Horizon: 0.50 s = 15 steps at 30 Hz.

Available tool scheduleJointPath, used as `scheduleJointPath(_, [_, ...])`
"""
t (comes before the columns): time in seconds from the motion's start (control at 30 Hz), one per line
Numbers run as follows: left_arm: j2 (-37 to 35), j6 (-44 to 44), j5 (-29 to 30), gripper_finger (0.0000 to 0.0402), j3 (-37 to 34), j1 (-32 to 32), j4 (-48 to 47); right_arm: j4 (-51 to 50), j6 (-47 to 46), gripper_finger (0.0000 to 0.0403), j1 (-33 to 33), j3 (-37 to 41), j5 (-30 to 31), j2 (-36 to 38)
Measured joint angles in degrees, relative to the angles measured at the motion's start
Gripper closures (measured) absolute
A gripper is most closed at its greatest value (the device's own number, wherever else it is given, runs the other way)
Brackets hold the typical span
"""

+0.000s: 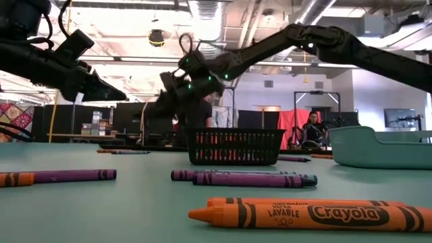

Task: Sort crayons
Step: Put the violet crayon into the black bin

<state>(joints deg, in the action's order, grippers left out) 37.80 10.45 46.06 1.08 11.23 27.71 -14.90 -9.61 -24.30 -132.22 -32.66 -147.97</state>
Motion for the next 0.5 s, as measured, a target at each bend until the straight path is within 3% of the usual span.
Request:
scheduleJointPath(0.1, [0.0,-4.6,0.4,0.0262,0.0,-2.4,0.0,-7.3,3.1,0.0342,0.3,0.0,0.5,4.5])
scheduleJointPath(0.17, [0.1,-8.7,-0.1,0.0262,0.1,-4.9,-0.1,-15.0,7.6,0.0348,0.9,0.0,4.1,9.8])
scheduleJointPath(0.27, [0.8,-11.6,-7.7,0.0262,2.4,-11.1,-3.3,-27.0,14.7,0.0361,1.8,-0.3,9.2,18.1])
scheduleJointPath(0.37, [3.9,-15.2,-13.7,0.0262,8.3,-19.8,-13.1,-37.9,19.5,0.0375,3.9,-0.2,11.5,23.2])
scheduleJointPath(0.5, [10.3,-16.4,-19.8,0.0262,16.6,-31.6,-25.7,-42.7,21.7,0.0392,7.3,6.0,11.3,29.9])
